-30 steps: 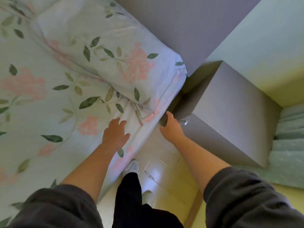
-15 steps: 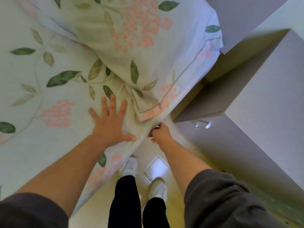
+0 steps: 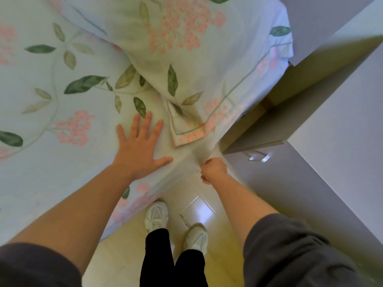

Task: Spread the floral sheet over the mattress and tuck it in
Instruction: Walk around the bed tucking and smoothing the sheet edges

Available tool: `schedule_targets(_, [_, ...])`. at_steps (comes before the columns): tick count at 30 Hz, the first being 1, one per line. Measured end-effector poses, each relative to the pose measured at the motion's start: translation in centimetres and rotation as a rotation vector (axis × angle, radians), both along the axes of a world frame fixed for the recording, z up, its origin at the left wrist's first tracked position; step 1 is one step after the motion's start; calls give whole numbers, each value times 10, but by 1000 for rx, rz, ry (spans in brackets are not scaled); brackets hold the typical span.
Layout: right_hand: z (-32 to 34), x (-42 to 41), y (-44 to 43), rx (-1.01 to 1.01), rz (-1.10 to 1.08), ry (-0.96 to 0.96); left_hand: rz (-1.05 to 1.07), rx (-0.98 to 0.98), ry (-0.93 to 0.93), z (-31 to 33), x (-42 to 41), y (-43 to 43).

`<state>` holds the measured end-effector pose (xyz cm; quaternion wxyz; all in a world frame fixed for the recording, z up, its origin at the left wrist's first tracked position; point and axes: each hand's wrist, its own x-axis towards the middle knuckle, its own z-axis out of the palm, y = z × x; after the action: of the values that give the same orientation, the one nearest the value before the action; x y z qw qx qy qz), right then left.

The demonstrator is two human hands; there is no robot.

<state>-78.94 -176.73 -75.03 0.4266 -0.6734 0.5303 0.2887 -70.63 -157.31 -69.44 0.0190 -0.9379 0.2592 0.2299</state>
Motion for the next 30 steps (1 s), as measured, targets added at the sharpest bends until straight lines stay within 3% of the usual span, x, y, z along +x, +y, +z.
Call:
schedule_targets(3, [5,20,-14,93,-177,-67,-70,-87,-131,5,7,-14])
schedule_targets(7, [30,63,-58,38,-438,-307,-152,-281,-388,17,16,-48])
schedule_targets(9, [41,83,-83,47,-599,-437,-156,-305,-395,25,27,-69])
schedule_targets(12, [45,96,-111,19,-715,-516,-175,-198,-229,28,45,-97])
schedule_targets(17, [27,101,-129,-93,-653,-399,-156,13,-41,4,53,-117])
schedule_targets(23, [26,108,-134,-90,-529,-236,-125,32,-2,-2,51,-121])
schedule_targets(27, [32,106,-119,77,-665,-180,-118,43,39,-3,51,-121])
schedule_targets(30, [32,108,-113,77,-784,-189,-118,43,57,-6,50,-120])
